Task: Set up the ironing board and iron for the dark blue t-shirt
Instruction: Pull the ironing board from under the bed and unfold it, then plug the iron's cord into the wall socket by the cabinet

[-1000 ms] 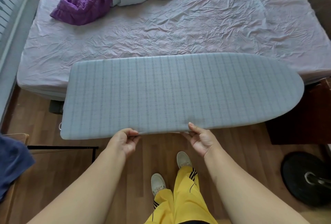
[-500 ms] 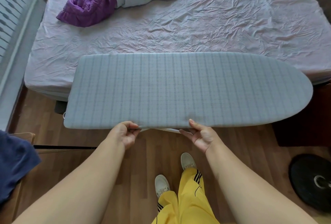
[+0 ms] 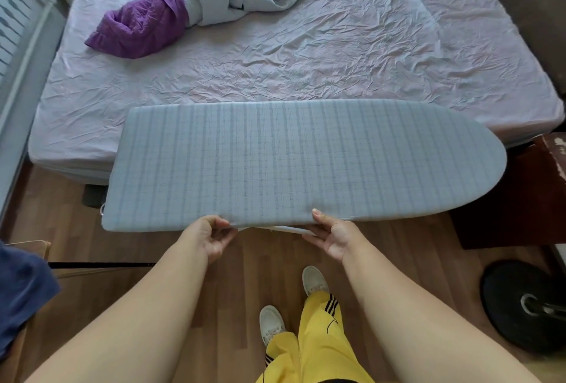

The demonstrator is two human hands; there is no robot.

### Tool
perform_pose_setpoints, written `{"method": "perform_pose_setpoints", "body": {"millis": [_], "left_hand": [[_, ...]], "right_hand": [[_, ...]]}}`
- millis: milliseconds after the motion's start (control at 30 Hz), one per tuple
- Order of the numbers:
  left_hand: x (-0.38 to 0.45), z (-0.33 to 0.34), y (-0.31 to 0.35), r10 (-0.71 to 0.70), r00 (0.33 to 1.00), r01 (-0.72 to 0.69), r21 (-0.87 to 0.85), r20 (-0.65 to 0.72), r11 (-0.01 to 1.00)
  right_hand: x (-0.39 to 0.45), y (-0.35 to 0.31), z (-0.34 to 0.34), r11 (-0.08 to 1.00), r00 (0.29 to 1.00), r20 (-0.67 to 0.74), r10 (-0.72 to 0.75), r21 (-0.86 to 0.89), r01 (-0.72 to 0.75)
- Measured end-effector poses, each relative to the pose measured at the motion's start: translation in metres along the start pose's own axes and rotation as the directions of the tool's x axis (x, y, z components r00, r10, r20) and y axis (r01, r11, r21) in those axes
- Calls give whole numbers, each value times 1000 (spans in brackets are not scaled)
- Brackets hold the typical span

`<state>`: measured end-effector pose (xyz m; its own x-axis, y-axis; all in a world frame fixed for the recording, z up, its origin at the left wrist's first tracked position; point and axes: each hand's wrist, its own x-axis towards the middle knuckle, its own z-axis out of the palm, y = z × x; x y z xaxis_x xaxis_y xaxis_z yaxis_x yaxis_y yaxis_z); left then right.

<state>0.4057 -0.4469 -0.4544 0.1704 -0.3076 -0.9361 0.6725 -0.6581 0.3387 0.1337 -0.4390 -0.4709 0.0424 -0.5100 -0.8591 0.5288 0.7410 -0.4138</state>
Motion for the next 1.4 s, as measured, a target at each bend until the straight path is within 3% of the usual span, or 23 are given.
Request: {"method": "perform_pose_setpoints", "body": {"millis": [367, 767, 933, 967, 1033, 1133, 1200, 1233, 1300, 1400], "left_hand": [[-28, 3, -8, 4, 1000, -3, 187, -6, 982], [-56, -17, 3, 79, 995, -97, 521, 56, 848], [-63, -21, 14, 290, 956, -249, 608, 32, 754], [-61, -21, 15, 389, 920, -332, 629, 50, 703], [-58, -23, 19, 580, 805, -457, 753, 125, 473], [-61, -25, 22, 719, 646, -454, 886, 257, 92], [-60, -22, 23, 737, 586, -401, 911, 338, -99], [-56, -20, 25, 719, 592, -363, 917, 364, -166], [-47, -17, 29, 685, 630, -261, 931, 365, -256], [-33, -16, 39, 647, 665, -157, 916, 373, -368]], "right_hand": [[-25, -7, 9, 992, 996, -85, 38, -116, -48], [-58, -13, 49, 930, 992, -49, 117, -345, -126], [-62, -11, 76, 847, 994, -30, 108, -521, -108], [-62, -9, 84, 826, 996, -3, 94, -557, -79], [-60, -6, 102, 795, 997, 61, 37, -606, 8], [-55, -5, 126, 719, 985, 151, -84, -675, 164], [-50, -5, 139, 646, 963, 220, -155, -715, 267], [-45, -5, 144, 574, 945, 263, -196, -750, 328], [-33, -6, 152, 322, 884, 386, -264, -829, 458], [-20, -8, 163, 23, 788, 551, -275, -815, 579]]}}
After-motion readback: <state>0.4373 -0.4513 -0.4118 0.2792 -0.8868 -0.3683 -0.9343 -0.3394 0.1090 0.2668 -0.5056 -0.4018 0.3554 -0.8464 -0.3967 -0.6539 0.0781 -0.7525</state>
